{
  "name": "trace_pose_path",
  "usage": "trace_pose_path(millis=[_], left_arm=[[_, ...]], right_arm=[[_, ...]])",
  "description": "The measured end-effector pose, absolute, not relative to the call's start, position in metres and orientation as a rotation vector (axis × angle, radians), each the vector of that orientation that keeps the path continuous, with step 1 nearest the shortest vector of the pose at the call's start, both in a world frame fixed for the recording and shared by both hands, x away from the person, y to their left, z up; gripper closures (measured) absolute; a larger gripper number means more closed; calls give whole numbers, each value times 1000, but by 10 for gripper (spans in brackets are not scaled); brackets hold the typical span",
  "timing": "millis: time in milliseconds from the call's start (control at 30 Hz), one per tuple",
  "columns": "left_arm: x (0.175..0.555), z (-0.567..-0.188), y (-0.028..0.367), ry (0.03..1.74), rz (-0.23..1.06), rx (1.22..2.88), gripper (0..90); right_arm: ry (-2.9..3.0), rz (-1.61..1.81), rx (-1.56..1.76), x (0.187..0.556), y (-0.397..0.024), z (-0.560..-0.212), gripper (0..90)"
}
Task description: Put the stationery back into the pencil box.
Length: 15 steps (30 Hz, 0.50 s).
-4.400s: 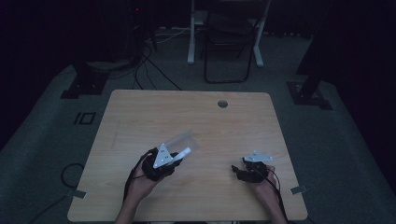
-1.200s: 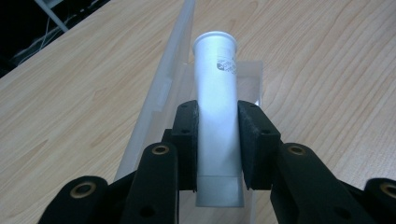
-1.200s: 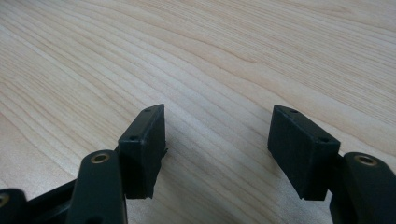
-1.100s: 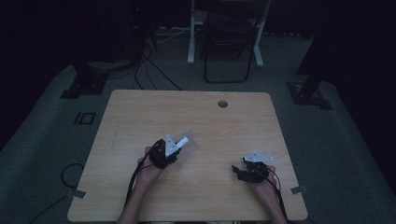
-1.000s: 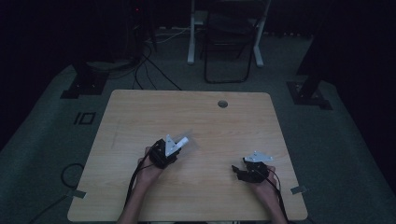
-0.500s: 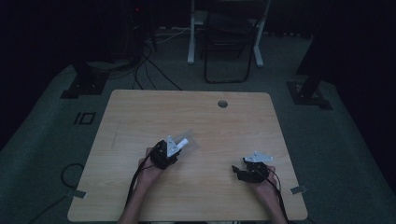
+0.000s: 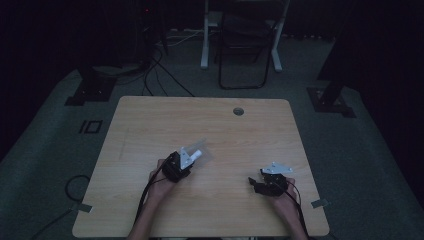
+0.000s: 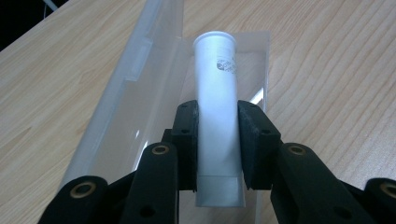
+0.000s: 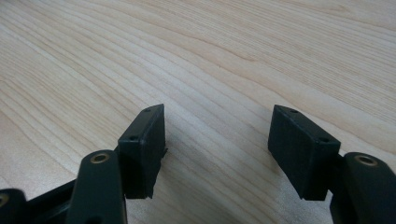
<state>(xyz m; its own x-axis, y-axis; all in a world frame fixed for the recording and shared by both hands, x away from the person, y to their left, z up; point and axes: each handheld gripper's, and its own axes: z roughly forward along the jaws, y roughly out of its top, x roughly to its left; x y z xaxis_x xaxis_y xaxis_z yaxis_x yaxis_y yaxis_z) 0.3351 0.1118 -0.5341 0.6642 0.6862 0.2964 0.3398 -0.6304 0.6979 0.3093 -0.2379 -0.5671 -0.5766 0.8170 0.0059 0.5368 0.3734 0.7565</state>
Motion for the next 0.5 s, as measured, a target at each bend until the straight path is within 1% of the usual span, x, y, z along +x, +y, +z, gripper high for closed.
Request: trace_pose_path(millis=[500], left_arm=[[339, -541, 109, 798, 734, 2294, 705]], right_arm=[[2269, 1041, 1180, 309, -238, -567, 366]])
